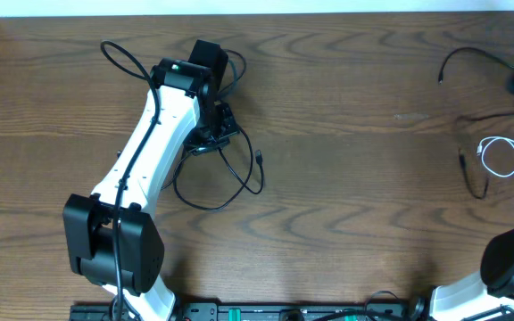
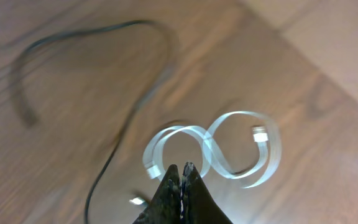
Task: Untangle cables
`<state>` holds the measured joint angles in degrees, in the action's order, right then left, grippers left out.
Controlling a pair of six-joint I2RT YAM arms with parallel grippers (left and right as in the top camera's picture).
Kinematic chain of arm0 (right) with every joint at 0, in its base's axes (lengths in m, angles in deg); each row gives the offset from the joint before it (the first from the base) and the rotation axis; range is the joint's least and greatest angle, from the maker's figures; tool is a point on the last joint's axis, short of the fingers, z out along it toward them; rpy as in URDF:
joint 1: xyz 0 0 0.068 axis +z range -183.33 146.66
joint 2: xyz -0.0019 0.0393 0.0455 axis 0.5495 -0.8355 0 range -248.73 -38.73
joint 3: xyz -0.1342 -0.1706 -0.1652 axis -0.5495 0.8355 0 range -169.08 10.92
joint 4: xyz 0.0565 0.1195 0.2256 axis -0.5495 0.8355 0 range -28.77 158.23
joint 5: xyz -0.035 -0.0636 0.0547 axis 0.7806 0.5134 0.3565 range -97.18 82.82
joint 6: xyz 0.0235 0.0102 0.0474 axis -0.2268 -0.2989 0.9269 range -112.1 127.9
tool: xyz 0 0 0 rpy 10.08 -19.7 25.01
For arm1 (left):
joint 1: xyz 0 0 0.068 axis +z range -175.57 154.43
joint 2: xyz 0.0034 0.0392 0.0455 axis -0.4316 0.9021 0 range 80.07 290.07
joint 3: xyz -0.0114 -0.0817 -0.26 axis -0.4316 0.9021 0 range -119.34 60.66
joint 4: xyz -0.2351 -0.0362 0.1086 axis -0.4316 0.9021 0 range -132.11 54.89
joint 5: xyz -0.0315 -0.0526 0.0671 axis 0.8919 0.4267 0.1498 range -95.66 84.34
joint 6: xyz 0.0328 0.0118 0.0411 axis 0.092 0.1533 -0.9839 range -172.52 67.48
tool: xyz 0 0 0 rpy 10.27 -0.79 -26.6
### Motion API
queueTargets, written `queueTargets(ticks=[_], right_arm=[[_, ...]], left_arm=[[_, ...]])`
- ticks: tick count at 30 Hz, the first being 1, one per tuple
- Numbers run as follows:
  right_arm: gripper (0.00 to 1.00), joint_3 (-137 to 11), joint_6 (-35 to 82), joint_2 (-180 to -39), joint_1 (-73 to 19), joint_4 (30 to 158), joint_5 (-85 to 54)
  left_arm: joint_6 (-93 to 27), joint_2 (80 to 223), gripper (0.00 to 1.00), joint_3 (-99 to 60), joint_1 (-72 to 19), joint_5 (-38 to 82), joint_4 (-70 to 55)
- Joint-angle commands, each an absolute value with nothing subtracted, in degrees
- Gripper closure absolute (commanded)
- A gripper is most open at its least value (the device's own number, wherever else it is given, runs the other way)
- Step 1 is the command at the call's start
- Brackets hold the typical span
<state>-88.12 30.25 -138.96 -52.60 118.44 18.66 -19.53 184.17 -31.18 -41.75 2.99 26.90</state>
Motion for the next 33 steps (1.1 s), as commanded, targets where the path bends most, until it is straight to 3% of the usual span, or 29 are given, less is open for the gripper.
queueTargets(ticks=[1,7,11,14,17,21,25,28,33], right_arm=[[0.99,-88.67,30.6,-138.24,-56.89,118.62,20.74],[0.99,-88.67,29.77,-138.28,-60.3,118.51,13.55],[0.82,-88.65,20.02,-138.28,-59.92,121.92,-9.88],[0.69,-88.21,15.87,-138.33,-58.61,128.56,-17.77],[0.58,-85.41,13.16,-138.33,-56.32,133.02,-17.84],[0.56,-76.19,12.43,-138.37,-53.39,132.32,-14.56],[0.51,-65.17,12.5,-138.39,-51.66,126.07,-10.71],[0.42,-56.56,12.28,-138.39,-50.72,118.68,-6.5],[0.33,-48.71,4.11,-138.39,-50.48,109.44,-5.8]], left_arm=[[-19.92,184.02,0.93,-31.33,-41.51,2.22,27.51],[-19.92,184.02,0.93,-31.33,-41.51,2.22,27.93],[-19.92,184.02,0.93,-31.33,-41.51,2.22,27.97],[-19.92,184.02,0.93,-31.33,-41.51,2.2,27.95],[-19.92,184.02,0.93,-31.33,-41.51,2.22,27.97],[-19.92,184.02,0.93,-31.33,-41.51,2.22,27.95],[-19.92,184.02,0.93,-31.33,-41.51,2.22,27.99],[-19.92,184.02,0.93,-31.33,-41.51,2.22,28.19],[-19.92,184.02,0.93,-31.33,-41.51,2.22,28.34]])
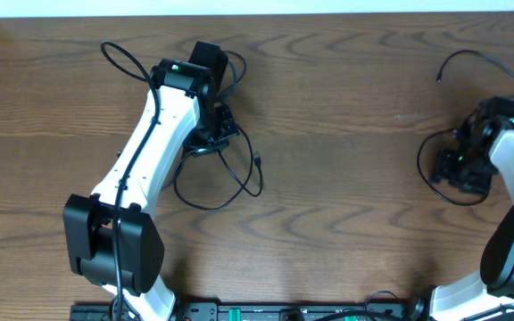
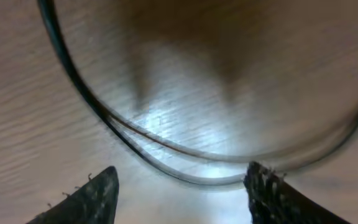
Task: Untangle cables
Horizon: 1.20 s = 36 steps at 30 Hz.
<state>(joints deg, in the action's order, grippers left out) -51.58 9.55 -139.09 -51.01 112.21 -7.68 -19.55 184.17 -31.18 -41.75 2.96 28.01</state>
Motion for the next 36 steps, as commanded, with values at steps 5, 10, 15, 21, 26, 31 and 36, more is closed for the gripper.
queueTargets(ticks=[5,10,15,21,26,31,36], right_arm=[[0.31,-43.45,-0.13,-138.39,-50.53,104.02,-6.04],[0.58,-41.83,-0.09,-138.39,-50.55,103.36,-5.71],[0.99,-41.87,4.15,-138.39,-50.55,102.2,1.11],[0.99,-51.9,8.3,-138.37,-50.55,105.2,3.6],[0.99,-68.8,8.3,-138.37,-51.31,110.07,7.19],[0.99,-74.72,8.37,-138.37,-56.06,106.88,10.71],[0.99,-74.57,16.0,-138.41,-62.5,105.15,10.09]], left_arm=[[-19.95,184.02,0.93,-31.33,-41.51,2.2,28.34],[-19.95,184.02,0.93,-31.33,-41.51,2.2,28.32],[-19.95,184.02,0.92,-31.33,-41.51,2.2,28.34],[-19.95,184.02,0.93,-31.33,-41.51,2.2,28.36],[-19.95,184.02,0.93,-31.33,-41.51,2.2,28.76],[-19.95,184.02,0.92,-31.33,-41.51,2.2,29.48],[-19.92,184.02,0.93,-31.33,-41.51,2.2,29.48]])
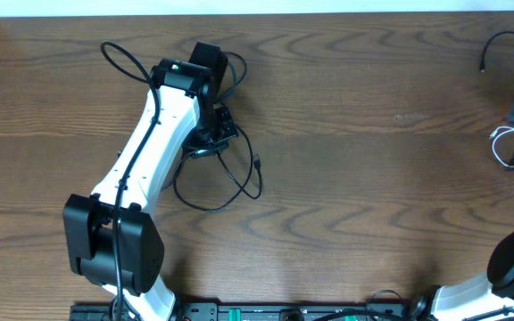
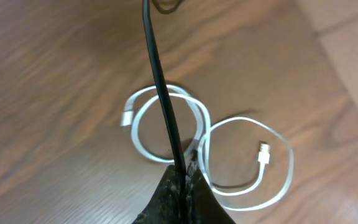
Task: Untangle cables
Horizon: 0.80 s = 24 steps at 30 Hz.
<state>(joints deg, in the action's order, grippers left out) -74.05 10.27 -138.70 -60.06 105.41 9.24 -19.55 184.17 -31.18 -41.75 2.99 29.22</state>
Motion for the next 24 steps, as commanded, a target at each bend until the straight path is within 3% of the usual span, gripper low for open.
queueTargets(ticks=[1,3,4,7,8,12,16,19,22,24], right_arm=[[0.99,-74.57,16.32,-138.41,-63.07,105.13,8.98],[0.97,-74.57,16.46,-138.41,-63.73,105.0,5.02],[0.87,-74.57,16.46,-138.41,-63.73,104.87,1.98],[0.46,-74.57,16.22,-138.41,-62.96,104.02,-13.31],[0.4,-74.57,15.08,-138.41,-62.5,104.06,-18.19],[0.36,-74.57,12.04,-138.41,-59.75,105.87,-30.04],[0.34,-74.57,11.56,-138.41,-55.88,109.15,-30.04],[0.34,-74.57,11.01,-138.41,-53.91,110.55,-29.62],[0.35,-74.57,10.99,-138.41,-52.71,111.97,-29.6],[0.35,-74.57,10.64,-138.41,-52.03,112.8,-29.62]], left_arm=[[-19.92,184.02,0.93,-31.33,-41.51,2.2,29.48],[-19.92,184.02,0.93,-31.33,-41.51,2.2,29.46],[-19.92,184.02,0.93,-31.33,-41.51,2.22,29.44],[-19.92,184.02,0.93,-31.33,-41.53,2.37,29.41],[-19.95,184.02,0.93,-31.33,-41.69,3.29,28.98],[-21.94,184.02,0.93,-31.33,-42.95,10.81,24.26],[-24.56,184.02,0.93,-31.33,-49.03,23.23,10.73],[-30.2,184.02,0.92,-31.39,-55.5,25.32,3.14],[-32.36,183.88,0.39,-32.18,-57.64,17.76,3.29],[-32.36,183.18,0.32,-32.36,-56.83,11.6,5.22]])
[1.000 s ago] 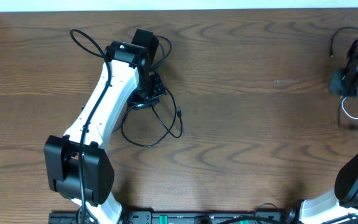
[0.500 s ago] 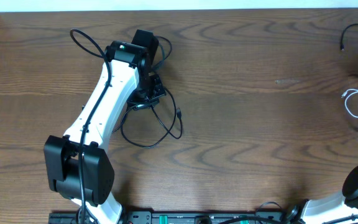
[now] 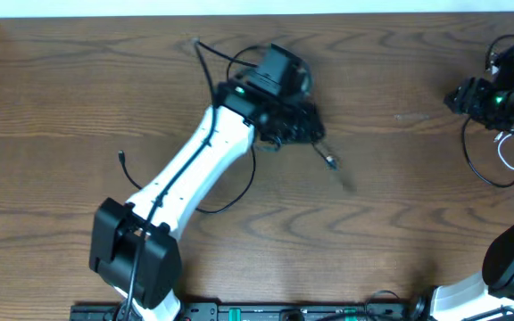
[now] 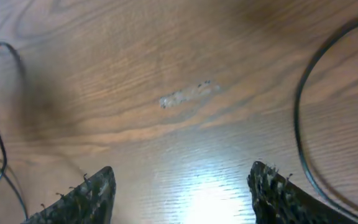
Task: Untangle cables
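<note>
A long black cable [image 3: 330, 162] is tangled around my left gripper [image 3: 303, 125] at the table's upper middle. The gripper looks shut on it, and one plug end hangs to its right. My right gripper [image 3: 458, 96] sits at the far right; in the right wrist view it [image 4: 182, 177] is open low over bare wood with nothing between the fingers [image 4: 82, 199]. A second black cable [image 3: 473, 165] curves just right of it [image 4: 300, 118]. A white cable [image 3: 509, 148] lies by the right edge.
The wooden table [image 3: 373, 223] ends at a pale strip along the far edge. The left arm's white links [image 3: 194, 169] cross the table's left half. A faint pale mark [image 4: 188, 94] shows on the wood ahead of the right gripper.
My left gripper has moved right from the upper left to the upper middle, taking the black cable along. My right gripper has let go of its black cable and now stands open, farther left.
My right gripper was shut above the white cable, then open low over a black cable loop, then shut on that cable near the right edge, and is now open again. My left gripper stayed at the left tangle until its shift to the right.
</note>
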`<state>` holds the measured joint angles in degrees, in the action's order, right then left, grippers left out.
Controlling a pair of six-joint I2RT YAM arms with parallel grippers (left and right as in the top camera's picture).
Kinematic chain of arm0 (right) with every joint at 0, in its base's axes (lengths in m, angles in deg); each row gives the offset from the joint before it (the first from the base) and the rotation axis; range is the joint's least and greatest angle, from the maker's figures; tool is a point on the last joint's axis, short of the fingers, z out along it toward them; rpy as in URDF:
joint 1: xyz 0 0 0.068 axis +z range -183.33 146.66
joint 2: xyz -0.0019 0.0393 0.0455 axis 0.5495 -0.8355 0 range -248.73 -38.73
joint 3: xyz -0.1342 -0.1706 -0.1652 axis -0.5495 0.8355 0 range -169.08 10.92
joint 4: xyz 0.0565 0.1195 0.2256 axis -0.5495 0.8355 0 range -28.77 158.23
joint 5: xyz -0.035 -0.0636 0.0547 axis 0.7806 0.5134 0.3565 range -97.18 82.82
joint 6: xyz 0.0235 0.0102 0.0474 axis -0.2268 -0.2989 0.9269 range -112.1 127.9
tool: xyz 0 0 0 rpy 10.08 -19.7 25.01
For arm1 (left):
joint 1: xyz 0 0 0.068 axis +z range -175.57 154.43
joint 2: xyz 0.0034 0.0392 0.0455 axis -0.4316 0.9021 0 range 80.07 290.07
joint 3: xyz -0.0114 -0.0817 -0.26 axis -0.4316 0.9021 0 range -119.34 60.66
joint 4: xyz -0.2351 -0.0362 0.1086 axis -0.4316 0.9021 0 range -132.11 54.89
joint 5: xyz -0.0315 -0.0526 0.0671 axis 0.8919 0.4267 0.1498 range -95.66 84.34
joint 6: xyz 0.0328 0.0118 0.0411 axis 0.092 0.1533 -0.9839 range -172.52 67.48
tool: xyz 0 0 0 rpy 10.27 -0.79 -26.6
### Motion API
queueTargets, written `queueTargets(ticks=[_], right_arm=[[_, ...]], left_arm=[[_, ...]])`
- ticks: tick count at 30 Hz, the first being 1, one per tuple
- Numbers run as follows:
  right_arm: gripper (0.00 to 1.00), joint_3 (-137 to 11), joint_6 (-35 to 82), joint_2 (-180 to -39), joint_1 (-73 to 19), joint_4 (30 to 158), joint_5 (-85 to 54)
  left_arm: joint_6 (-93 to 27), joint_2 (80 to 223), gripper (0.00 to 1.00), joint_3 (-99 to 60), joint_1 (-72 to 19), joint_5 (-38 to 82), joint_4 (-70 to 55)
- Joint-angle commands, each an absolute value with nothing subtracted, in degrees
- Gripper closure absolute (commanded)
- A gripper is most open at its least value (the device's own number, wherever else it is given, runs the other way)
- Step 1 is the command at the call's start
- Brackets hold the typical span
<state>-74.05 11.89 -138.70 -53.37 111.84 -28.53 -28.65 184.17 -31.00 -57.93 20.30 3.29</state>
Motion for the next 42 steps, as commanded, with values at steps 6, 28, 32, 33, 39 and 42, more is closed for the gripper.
queueTargets(ticks=[6,28,32,33,39,42], right_arm=[[0.35,-74.57,9.7,-138.41,-48.56,114.55,-31.7],[0.35,-74.46,6.6,-138.41,-20.32,116.06,-28.02],[0.37,-74.46,6.62,-138.41,-20.32,116.17,-28.05],[0.37,-74.46,6.6,-138.41,-20.32,116.28,-28.05],[0.39,-74.46,6.6,-138.41,-20.32,116.8,-28.05],[0.39,-74.46,6.6,-138.41,-20.32,116.82,-28.05]], left_arm=[[-32.34,177.5,0.26,-32.36,-47.76,-2.52,13.63],[-46.02,182.79,0.28,-19.74,-27.72,-4.18,12.91],[-51.66,182.79,0.24,-17.36,-30.93,-4.23,6.97],[-54.06,182.79,0.24,-16.49,-32.24,-4.25,4.82],[-60.08,182.83,0.24,-13.97,-36.24,-4.25,-1.95],[-60.95,182.83,0.24,-13.1,-37.18,-4.23,-2.83]])
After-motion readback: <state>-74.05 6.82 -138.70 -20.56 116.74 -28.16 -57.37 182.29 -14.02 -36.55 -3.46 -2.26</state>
